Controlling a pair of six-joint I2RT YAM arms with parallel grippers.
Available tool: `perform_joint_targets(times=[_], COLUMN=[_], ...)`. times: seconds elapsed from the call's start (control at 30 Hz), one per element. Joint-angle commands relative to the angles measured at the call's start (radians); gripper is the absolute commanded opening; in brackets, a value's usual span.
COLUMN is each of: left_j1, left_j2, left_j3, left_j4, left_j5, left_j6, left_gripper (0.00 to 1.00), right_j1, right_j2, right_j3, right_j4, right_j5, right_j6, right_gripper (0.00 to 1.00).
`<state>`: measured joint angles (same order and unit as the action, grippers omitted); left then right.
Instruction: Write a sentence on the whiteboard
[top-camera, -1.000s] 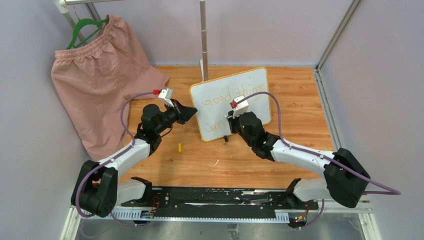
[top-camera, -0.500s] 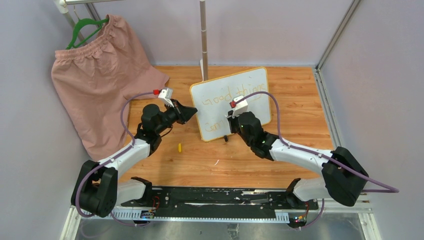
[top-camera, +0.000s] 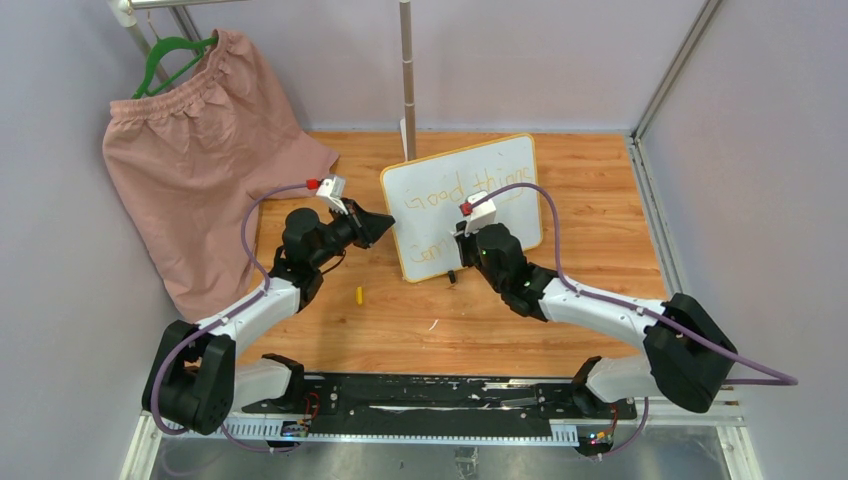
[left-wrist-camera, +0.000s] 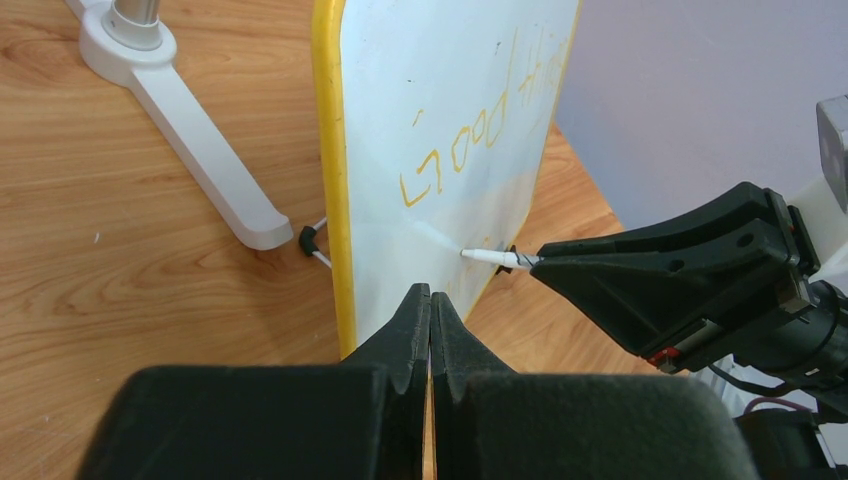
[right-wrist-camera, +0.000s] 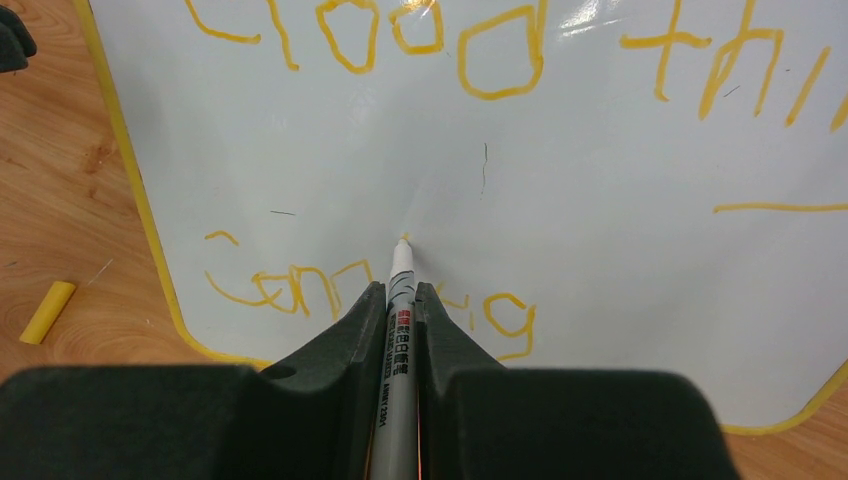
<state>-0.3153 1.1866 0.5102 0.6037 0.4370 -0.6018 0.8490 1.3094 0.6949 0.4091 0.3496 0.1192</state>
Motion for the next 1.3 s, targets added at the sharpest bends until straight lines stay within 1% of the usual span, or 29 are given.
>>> perform_joint_targets(times=[0.0,0.23,0.4,0.67,0.83,1.0,1.1,1.27], left_j1=[0.01,0.01,0.011,0.01,0.011,0.01,0.01,0.01], left_j2=[-0.016,-0.018,-0.024,-0.024,-0.052,-0.098,-0.118,-0.113], left_j3=[-0.001,-0.001,-0.003,-0.006,-0.003,-0.002,-0.02,-0.021], left_j4=[0.017,0.016,0.016,0.012,-0.027,-0.092,-0.104,-0.104], left_j5=[0.002,0.0,-0.003,-0.009,-0.037,-0.07,-0.105,-0.11], left_j6=[0.008,0.008,0.006,0.005,-0.011,0.006,0.017,0.014], left_gripper=[0.0,0.0,0.0,0.0,0.0,0.0,0.0,0.0], right_j1=[0.004,0.004,0.002,-0.002,-0.013,-0.021,-0.032,-0.08], right_j2=[-0.033,-0.178,-0.295,-0.516,-0.604,-0.637,-0.619,-0.585], right_j3=[0.008,0.012,-0.03,-0.167,-0.262,-0.313,-0.327,-0.332], right_j4=[-0.026,-0.094,-0.132,-0.133,-0.128,-0.112,-0.093,-0.064], right_j5=[0.024,0.022,0.049,0.081,0.112,0.129,0.13,0.095], right_j6=[0.029,0.051,0.046,0.002,0.002,0.027,0.052,0.136], right_gripper=[0.0,0.0,0.0,0.0,0.0,0.0,0.0,0.0])
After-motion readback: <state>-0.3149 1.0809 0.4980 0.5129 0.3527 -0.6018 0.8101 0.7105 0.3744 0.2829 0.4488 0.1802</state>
